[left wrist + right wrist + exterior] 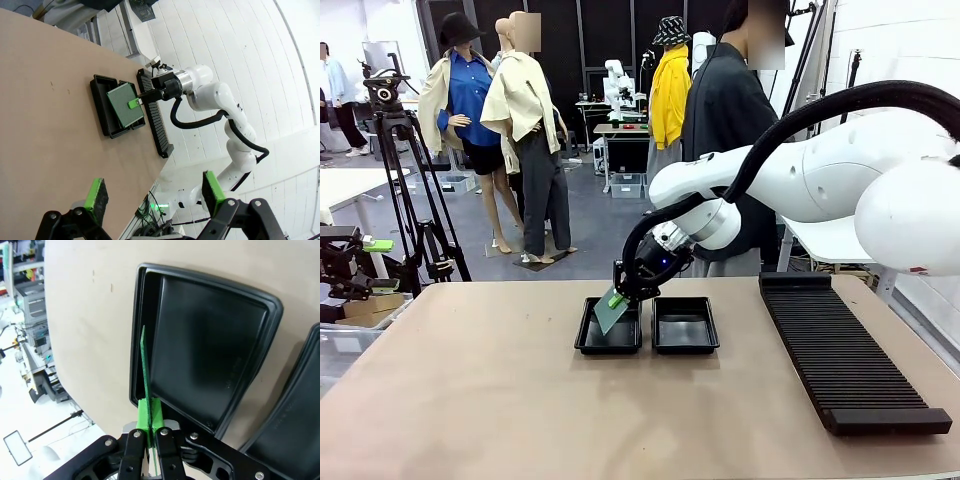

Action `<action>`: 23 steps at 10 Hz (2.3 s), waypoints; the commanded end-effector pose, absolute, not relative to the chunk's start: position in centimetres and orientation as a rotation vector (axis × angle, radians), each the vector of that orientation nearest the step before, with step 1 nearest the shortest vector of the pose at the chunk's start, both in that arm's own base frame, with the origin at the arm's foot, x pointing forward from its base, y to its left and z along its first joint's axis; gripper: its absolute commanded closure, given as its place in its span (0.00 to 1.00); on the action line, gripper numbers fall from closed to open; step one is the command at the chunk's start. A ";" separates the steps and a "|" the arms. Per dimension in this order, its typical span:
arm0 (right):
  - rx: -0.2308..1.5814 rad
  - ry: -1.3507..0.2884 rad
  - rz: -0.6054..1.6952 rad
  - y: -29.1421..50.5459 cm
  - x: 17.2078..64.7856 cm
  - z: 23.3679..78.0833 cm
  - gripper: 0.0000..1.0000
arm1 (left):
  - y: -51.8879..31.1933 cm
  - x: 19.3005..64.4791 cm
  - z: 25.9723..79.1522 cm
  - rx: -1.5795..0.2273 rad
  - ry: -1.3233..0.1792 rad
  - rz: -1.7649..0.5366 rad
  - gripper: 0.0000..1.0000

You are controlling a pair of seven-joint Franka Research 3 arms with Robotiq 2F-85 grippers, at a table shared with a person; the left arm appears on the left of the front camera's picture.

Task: Inspect and transfer BCBs to ESD trays.
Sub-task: Pick up the Blank PCB from the PCB Rack and place it in the left ESD tray.

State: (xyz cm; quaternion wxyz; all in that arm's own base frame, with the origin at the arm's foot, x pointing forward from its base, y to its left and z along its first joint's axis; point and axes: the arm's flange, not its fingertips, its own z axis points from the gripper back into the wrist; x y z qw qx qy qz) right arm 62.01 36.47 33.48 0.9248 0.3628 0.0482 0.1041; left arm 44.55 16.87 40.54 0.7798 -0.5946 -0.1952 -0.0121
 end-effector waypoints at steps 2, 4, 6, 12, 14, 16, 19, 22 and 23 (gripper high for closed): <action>0.765 0.050 0.139 36.5 61.3 32.6 1.00 | 17.0 44.5 40.9 -1.281 -0.421 -0.007 0.00; 0.752 0.054 0.094 36.9 61.1 32.2 1.00 | 17.0 44.5 40.9 -1.281 -0.421 -0.007 0.00; 0.728 0.056 0.046 37.5 60.9 32.0 1.00 | 17.0 44.5 40.9 -1.281 -0.421 -0.007 0.00; 0.623 0.062 0.006 38.3 60.8 31.3 0.82 | 17.0 44.5 40.9 -1.281 -0.421 -0.007 0.00; 0.644 0.061 0.034 38.5 60.3 32.4 0.51 | 17.0 44.5 40.9 -1.281 -0.421 -0.007 0.00; 0.594 0.052 0.030 38.4 59.7 34.3 0.14 | 17.0 44.5 40.9 -1.281 -0.421 -0.007 0.00; 0.481 0.076 0.011 37.7 59.2 36.7 0.00 | 17.0 44.5 40.9 -1.281 -0.421 -0.007 0.00; 0.429 0.088 0.023 37.7 59.0 37.4 0.00 | 17.0 44.5 40.9 -1.281 -0.421 -0.007 0.00; 0.432 0.101 0.035 37.7 59.0 37.4 0.00 | 17.0 44.5 40.9 -1.281 -0.421 -0.007 0.00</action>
